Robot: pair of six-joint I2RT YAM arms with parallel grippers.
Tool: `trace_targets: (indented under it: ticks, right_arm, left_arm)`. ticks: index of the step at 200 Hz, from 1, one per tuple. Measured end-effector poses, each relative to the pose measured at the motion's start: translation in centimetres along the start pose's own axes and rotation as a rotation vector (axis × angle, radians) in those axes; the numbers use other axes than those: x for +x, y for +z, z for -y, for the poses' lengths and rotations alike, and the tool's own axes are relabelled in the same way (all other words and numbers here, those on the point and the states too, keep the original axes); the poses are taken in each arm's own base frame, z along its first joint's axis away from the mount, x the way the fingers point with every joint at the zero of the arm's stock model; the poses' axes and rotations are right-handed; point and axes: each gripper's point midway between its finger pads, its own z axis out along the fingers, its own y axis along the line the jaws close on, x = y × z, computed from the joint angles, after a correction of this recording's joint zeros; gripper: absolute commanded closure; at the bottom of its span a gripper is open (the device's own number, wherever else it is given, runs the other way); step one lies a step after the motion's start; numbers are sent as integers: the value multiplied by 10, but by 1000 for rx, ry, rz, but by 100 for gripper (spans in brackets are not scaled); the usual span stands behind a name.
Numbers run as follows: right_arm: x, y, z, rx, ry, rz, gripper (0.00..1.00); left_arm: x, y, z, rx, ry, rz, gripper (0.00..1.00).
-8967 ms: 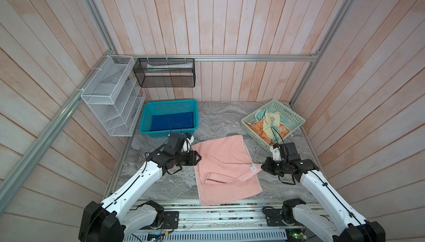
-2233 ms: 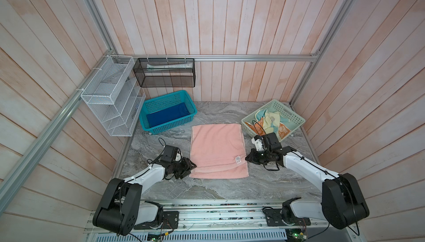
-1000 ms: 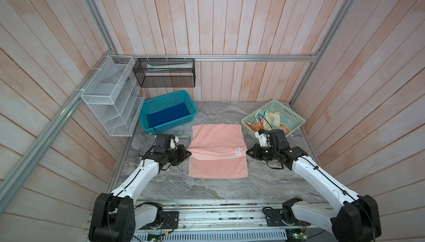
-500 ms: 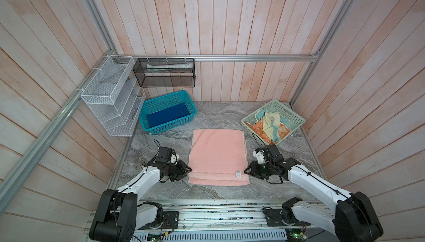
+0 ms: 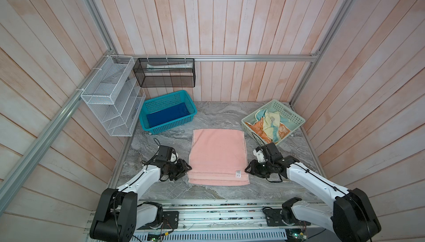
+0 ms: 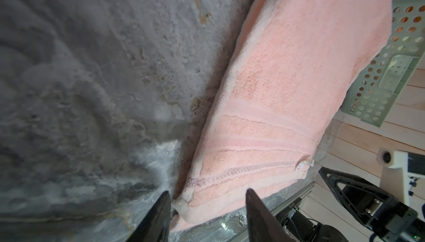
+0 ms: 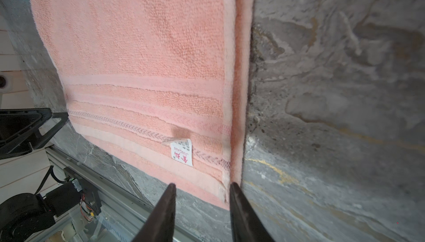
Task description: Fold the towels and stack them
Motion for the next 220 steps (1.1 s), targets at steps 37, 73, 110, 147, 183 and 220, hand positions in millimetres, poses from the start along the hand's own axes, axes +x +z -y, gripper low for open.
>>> trace_targets:
  ticks: [37,73,110,147,183,220]
  right_arm:
    - [6,9,8,21,19,-31,60]
    - [8,16,8,22,15,-52,62]
    - [10,23,6,16,12,-71,73]
    - [10,28,6,12,8,-84,81]
    - [11,31,5,9,7,-91,99]
    - [6,27,0,11,-8,-87,100]
  left_arm:
    - [2,7,0,18,-8,-18,47]
    - [2,10,4,36,-4,-21,52]
    - [5,12,3,42,-11,-27,58]
    - [5,12,3,46,-13,-30,63]
    - [7,13,3,46,-11,-36,79]
    - [8,13,2,46,-16,-38,100]
